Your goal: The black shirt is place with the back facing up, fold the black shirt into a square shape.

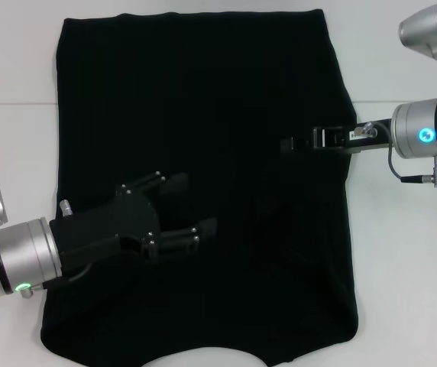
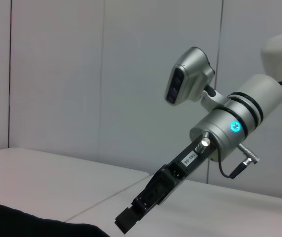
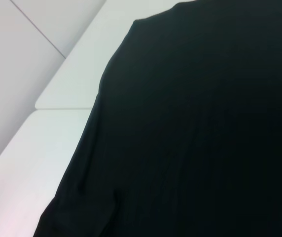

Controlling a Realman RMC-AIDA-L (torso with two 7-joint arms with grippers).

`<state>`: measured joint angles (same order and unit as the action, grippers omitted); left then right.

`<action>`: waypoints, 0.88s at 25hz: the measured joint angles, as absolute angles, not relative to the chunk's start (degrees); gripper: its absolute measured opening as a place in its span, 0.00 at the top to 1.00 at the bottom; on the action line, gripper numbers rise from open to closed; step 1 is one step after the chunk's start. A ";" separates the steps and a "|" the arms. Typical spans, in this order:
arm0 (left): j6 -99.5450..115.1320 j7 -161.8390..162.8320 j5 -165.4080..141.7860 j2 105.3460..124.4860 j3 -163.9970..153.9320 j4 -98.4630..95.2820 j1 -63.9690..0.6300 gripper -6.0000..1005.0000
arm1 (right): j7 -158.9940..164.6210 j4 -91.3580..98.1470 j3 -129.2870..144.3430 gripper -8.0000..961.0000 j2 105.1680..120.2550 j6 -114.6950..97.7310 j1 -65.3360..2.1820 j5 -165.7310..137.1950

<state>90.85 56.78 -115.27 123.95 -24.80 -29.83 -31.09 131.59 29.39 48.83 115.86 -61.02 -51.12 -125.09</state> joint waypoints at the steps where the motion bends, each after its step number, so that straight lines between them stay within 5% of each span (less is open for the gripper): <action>1: 90.79 56.78 -115.27 123.94 -24.68 -29.83 -31.09 0.17 | 131.57 29.40 48.83 0.84 115.71 -61.05 -51.01 -124.69; 16: 92.41 83.76 -119.61 122.57 -22.93 -38.55 -29.78 0.17 | 113.17 28.96 48.78 0.22 114.25 -72.36 -42.01 -105.01; 22: 93.03 97.14 -127.14 122.42 -22.16 -47.87 -27.38 0.17 | 110.43 28.85 48.56 0.22 114.27 -72.57 -40.56 -103.46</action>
